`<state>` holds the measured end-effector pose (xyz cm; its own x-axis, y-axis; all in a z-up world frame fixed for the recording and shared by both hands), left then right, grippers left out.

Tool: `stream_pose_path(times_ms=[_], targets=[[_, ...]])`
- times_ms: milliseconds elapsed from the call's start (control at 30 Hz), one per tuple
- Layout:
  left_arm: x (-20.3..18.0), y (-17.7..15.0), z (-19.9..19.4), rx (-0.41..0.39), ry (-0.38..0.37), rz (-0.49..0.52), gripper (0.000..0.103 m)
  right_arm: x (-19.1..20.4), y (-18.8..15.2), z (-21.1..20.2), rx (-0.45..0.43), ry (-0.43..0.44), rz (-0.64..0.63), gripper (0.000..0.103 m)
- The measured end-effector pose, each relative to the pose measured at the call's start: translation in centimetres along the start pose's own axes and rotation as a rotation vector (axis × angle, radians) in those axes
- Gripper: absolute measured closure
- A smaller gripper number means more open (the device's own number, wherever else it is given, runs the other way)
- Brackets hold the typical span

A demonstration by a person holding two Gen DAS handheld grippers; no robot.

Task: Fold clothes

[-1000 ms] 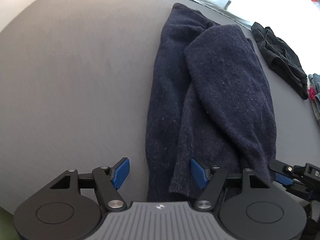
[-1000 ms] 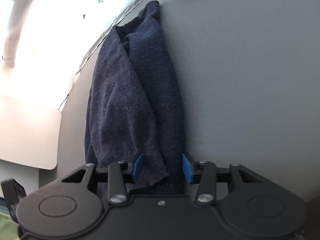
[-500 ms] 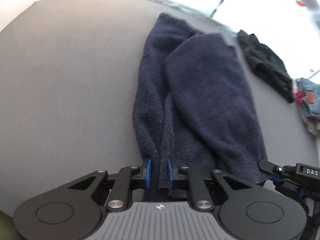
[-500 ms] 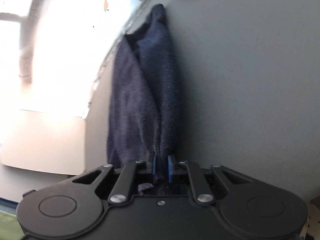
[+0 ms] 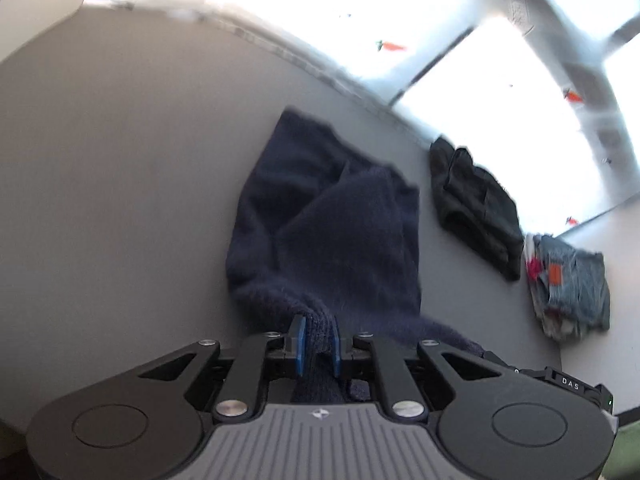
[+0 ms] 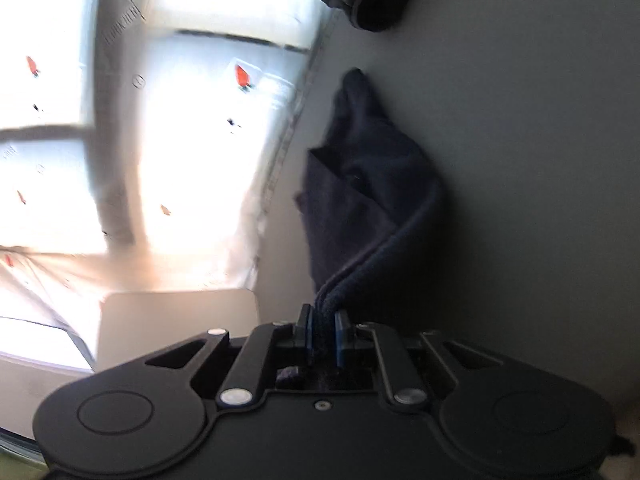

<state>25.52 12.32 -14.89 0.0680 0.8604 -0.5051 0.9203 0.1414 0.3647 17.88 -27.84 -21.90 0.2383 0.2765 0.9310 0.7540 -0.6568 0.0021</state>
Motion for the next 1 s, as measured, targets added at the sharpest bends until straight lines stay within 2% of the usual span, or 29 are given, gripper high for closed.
stream_pose_path(times_ms=[100,133,167,300,500,633,767,800,867,933,1000], targets=[[-0.5,2.4,0.2,-0.061,-0.006,0.007,0.089,1.1,1.9,0.5,-0.032,0.042,-0.008,0.092],[-0.7,3.3,0.4,-0.081,-0.009,0.004,0.092,1.2,2.8,0.6,-0.040,0.051,0.002,0.092],[-0.8,4.2,0.6,-0.101,-0.011,0.000,0.100,1.2,3.6,0.9,-0.047,0.055,0.013,0.092],[-1.6,7.8,1.3,-0.190,-0.002,-0.017,0.103,1.3,6.3,2.4,-0.072,0.071,0.056,0.092],[-2.0,10.9,3.2,-0.218,0.021,0.009,0.103,0.5,9.3,5.6,-0.092,0.067,0.115,0.092],[0.1,13.2,5.2,-0.203,0.022,-0.053,0.103,-0.5,12.1,7.7,-0.113,0.062,0.189,0.092],[2.0,16.4,7.0,-0.207,0.059,-0.080,0.103,-1.4,15.8,10.3,-0.121,0.041,0.263,0.092],[2.3,17.0,7.3,-0.206,0.077,-0.072,0.100,-1.6,16.6,10.9,-0.125,0.031,0.278,0.092],[2.6,17.7,8.5,-0.190,0.108,-0.038,0.082,-2.5,18.0,12.3,-0.125,-0.014,0.310,0.091],[3.1,17.5,9.9,-0.152,0.152,-0.014,0.075,-3.9,18.9,13.7,-0.105,-0.053,0.374,0.087],[3.7,16.9,11.4,-0.105,0.197,-0.002,0.069,-4.8,19.0,14.1,-0.093,-0.033,0.409,0.085]])
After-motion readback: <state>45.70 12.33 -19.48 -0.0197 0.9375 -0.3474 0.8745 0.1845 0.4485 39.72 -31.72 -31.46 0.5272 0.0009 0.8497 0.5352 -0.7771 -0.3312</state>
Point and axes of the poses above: each gripper's, at about its wrist camera, not at the fingertips, and z roughly the way its jaws point, x to its left, y to its top, the point moved 3 cm from there along z, roughly the way its jaws point, and after that the axes turned 8 degrees about x, right-handed, at the moved point
